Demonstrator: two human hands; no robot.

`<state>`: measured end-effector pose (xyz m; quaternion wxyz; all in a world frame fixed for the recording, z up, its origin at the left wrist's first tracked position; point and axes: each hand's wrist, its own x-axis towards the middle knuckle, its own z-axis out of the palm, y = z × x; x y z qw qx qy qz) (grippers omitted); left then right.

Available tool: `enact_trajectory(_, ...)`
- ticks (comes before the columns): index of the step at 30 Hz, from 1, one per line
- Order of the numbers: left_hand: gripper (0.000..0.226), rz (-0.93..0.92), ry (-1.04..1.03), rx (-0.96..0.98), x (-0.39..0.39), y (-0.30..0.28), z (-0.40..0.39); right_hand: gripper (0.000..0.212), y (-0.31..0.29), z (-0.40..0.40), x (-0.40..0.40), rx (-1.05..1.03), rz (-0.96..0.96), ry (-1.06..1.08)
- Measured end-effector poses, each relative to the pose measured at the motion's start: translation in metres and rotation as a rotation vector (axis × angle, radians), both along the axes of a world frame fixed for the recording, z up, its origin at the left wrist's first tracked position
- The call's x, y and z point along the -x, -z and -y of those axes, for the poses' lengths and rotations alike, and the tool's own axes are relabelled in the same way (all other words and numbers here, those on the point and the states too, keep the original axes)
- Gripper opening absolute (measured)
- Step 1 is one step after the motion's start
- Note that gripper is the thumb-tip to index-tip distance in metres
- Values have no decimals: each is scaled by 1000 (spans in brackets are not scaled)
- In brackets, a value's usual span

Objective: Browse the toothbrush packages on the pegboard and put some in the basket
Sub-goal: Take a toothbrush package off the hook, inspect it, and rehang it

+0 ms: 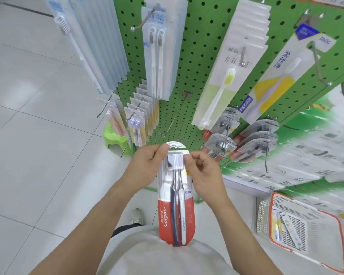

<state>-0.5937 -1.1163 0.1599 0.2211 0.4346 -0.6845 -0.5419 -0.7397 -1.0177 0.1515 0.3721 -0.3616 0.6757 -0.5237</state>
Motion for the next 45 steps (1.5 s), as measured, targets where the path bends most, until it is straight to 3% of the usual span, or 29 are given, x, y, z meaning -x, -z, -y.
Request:
enact_trajectory(4,47,48,23,78,-2,5,-13,27,6,-4,-4,-13,-162,-10)
enact_trajectory(7,26,33,16,76,-4,5,-27,29,11,-11,-6,-32,-197,-39)
enact_trajectory(18,69,-64,36,-119,-9,3,-45,62,15,-30,-5,-68,12,-18)
enact_trajectory(22,76,-76,28,-113,-8,5,-49,54,18,-38,1,-119,76,-58)
enact_trajectory(27,72,-24,67,-188,-10,11,-51,49,25,-45,10,-153,116,-91)
enact_trajectory(38,86,88,241,-333,-19,8,-65,95,23,-66,16,-227,183,-239)
enact_trajectory(45,78,-21,57,-395,-15,15,-74,102,18,-70,13,-233,253,-326)
